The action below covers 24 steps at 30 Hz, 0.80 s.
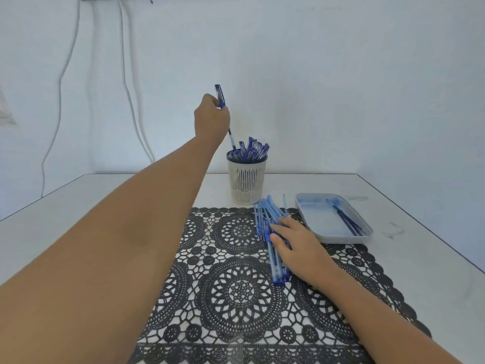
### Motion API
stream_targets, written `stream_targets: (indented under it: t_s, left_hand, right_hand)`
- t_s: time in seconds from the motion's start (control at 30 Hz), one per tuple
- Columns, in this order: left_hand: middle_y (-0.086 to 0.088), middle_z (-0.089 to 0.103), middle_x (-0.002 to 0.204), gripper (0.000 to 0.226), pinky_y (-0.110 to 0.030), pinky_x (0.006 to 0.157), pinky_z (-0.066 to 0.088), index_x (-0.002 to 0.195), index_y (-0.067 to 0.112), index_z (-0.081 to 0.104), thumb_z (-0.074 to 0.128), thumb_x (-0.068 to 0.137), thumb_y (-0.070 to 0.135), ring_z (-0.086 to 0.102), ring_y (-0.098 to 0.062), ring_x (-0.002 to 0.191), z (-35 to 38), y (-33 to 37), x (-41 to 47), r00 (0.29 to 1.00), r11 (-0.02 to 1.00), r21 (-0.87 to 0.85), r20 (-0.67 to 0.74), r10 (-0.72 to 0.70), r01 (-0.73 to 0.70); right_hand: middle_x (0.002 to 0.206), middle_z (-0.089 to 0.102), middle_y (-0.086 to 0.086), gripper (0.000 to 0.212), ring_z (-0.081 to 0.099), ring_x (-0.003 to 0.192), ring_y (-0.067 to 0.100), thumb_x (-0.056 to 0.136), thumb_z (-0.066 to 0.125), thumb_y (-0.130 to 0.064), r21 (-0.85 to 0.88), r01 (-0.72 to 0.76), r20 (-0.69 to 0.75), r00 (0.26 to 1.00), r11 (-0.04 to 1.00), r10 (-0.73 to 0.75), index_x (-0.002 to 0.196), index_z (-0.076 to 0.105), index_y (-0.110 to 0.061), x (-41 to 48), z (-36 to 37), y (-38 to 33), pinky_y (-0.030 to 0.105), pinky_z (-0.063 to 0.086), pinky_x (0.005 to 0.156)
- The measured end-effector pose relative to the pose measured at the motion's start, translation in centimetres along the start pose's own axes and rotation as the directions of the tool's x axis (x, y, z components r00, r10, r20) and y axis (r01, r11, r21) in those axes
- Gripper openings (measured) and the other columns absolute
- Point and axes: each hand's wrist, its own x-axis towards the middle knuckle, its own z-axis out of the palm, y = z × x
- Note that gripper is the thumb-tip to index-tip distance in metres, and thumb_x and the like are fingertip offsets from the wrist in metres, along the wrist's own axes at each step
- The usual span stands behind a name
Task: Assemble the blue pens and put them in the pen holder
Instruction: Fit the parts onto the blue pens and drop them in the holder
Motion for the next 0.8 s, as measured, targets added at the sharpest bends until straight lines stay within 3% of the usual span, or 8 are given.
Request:
stream_targets:
  t_s: [0.1,0.2,0.27,0.37,0.57,0.73,0.8]
  left_hand:
    - [-0.011,0.057,0.094,0.028,-0.032,0.067,0.045,0.119,0.009,0.040,0.044,0.091,0.008,0.054,-0.024,0.076,1.3,-1.3,-0.7,0.996,0.997,0.072,0.087,0.011,-0.017]
    - [-0.013,0.054,0.085,0.048,-0.034,0.063,0.045,0.132,0.019,0.032,0.040,0.089,0.002,0.052,-0.027,0.067,2.0,-2.5,-1.4,0.978,0.978,0.179,0.193,0.073,-0.109]
    - [-0.015,0.058,0.092,0.043,-0.030,0.063,0.043,0.128,0.018,0.040,0.039,0.088,0.003,0.052,-0.027,0.071,2.2,-3.5,-1.6,0.960,0.947,0.280,0.267,0.079,-0.156]
    - [-0.012,0.060,0.117,0.031,-0.025,0.078,0.039,0.120,0.011,0.055,0.039,0.093,0.014,0.056,-0.025,0.099,2.5,-4.5,-1.9,0.951,0.937,0.318,0.305,0.047,-0.148]
    - [-0.012,0.053,0.128,0.037,-0.030,0.095,0.037,0.132,0.014,0.046,0.038,0.097,0.023,0.049,-0.024,0.116,1.5,-4.2,-2.8,0.952,0.956,0.258,0.301,0.060,-0.142]
    - [-0.009,0.053,0.115,0.028,-0.026,0.079,0.041,0.120,0.016,0.052,0.044,0.094,0.022,0.055,-0.017,0.094,-0.4,-3.5,-6.5,0.970,0.963,0.185,0.181,0.164,-0.197]
    - [-0.003,0.058,0.099,0.021,-0.028,0.071,0.048,0.112,0.016,0.053,0.045,0.094,0.022,0.058,-0.017,0.080,-1.1,-3.6,-9.1,0.954,0.959,0.183,0.249,0.166,-0.215]
  right_hand:
    - [0.142,0.038,-0.003,0.040,0.032,0.130,0.007,0.098,0.040,-0.029,0.013,-0.001,0.004,1.000,1.000,0.001,0.135,0.047,-0.014,0.1,0.1,0.2,0.009,0.014,0.099]
    - [0.143,0.037,-0.005,0.040,0.032,0.130,0.006,0.098,0.039,-0.029,-0.010,0.007,0.021,1.000,1.000,-0.007,0.136,0.046,-0.016,0.1,0.1,0.3,0.007,0.013,0.097]
    - [0.144,0.036,-0.006,0.040,0.031,0.131,0.006,0.098,0.039,-0.029,-0.008,0.002,0.025,1.000,1.000,-0.001,0.136,0.046,-0.017,0.1,0.1,0.3,0.008,0.013,0.098]
    - [0.143,0.037,-0.006,0.040,0.031,0.131,0.006,0.098,0.040,-0.028,-0.010,-0.002,0.027,1.000,1.000,0.002,0.136,0.046,-0.017,0.1,0.1,0.2,0.009,0.015,0.100]
    - [0.140,0.041,-0.006,0.038,0.035,0.127,0.006,0.098,0.040,-0.025,-0.017,0.007,0.021,1.000,1.000,-0.007,0.135,0.048,-0.016,0.1,-0.2,0.1,0.005,0.013,0.094]
    - [0.137,0.046,-0.002,0.035,0.040,0.124,0.008,0.097,0.042,-0.022,-0.008,-0.001,-0.001,1.000,1.000,0.001,0.130,0.053,-0.014,0.1,-0.3,0.0,0.006,0.016,0.095]
    - [0.134,0.049,-0.002,0.034,0.043,0.122,0.008,0.096,0.044,-0.021,0.008,-0.014,-0.025,1.000,1.000,0.014,0.127,0.056,-0.014,0.1,-0.4,-0.1,0.006,0.018,0.094]
